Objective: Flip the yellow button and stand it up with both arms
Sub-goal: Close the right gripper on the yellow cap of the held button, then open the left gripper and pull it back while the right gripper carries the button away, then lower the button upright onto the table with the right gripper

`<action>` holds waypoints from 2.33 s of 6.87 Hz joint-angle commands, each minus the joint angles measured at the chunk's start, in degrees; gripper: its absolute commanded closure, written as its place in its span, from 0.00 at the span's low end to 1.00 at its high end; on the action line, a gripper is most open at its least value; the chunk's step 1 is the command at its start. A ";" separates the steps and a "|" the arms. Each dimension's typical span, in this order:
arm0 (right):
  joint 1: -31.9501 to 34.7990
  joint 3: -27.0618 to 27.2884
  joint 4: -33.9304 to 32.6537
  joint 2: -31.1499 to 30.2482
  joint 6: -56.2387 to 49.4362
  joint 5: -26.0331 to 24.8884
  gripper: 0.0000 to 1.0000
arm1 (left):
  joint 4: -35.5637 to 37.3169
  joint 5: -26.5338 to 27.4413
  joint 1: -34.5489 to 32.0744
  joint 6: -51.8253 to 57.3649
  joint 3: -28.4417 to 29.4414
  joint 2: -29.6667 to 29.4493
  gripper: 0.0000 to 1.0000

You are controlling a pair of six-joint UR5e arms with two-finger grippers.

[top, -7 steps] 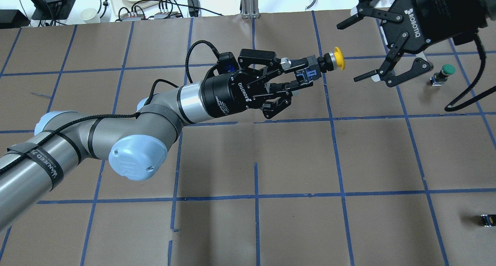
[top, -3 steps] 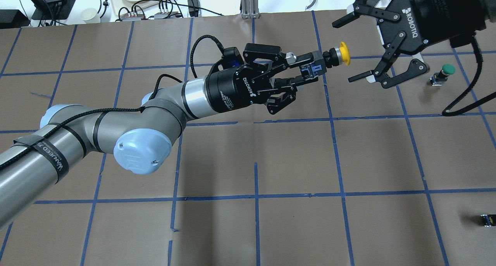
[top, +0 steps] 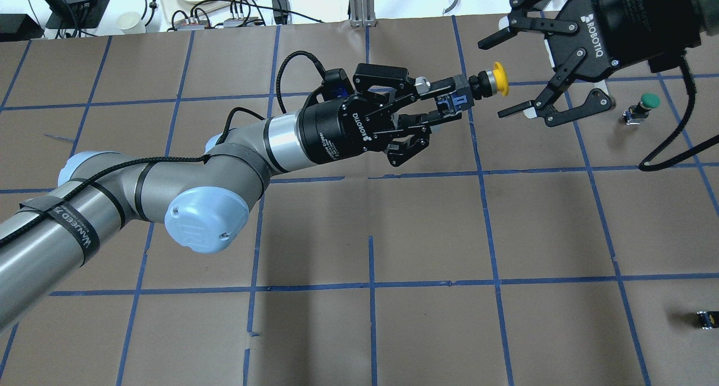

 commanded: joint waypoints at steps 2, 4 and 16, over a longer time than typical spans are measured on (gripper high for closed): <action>-0.16 -0.05 0.01 0.05 -0.01 0.16 0.75 | 0.00 0.30 0.00 -0.04 0.00 0.00 0.84; -0.16 -0.23 0.01 0.05 -0.01 0.16 0.75 | 0.52 0.56 0.26 -0.39 0.09 0.09 0.00; -24.90 19.26 -25.90 1.89 -111.29 -32.10 0.82 | -10.30 118.29 3.34 -10.01 31.38 2.90 0.00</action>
